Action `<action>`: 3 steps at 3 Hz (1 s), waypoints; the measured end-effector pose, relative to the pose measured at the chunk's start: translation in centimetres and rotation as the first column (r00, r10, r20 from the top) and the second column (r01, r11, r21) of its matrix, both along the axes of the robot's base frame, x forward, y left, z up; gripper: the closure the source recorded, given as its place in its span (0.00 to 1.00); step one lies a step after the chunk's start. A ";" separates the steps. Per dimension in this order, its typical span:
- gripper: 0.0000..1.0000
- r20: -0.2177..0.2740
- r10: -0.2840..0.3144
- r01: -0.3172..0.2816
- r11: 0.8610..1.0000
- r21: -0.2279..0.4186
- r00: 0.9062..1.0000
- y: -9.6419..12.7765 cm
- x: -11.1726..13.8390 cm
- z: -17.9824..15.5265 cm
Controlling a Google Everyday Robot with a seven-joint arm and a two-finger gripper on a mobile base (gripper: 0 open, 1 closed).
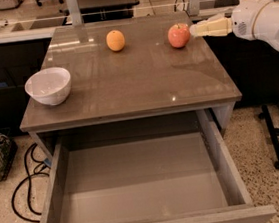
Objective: Place apple into top drawer
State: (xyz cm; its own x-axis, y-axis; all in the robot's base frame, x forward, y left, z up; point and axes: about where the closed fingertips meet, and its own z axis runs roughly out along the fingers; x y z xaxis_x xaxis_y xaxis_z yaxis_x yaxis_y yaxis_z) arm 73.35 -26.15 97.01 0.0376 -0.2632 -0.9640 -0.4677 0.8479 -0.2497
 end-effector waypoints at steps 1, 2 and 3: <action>0.00 -0.004 -0.020 0.020 1.000 0.019 1.000 0.1 2.4 -1.0; 0.00 -0.048 -0.031 0.034 0.998 0.051 0.998 0.1 4.6 -2.9; 0.00 -0.099 -0.046 0.053 0.996 0.068 0.994 0.2 6.6 -4.8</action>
Offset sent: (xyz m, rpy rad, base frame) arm 0.0714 -0.0115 -0.0554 0.0989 0.1170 -0.0651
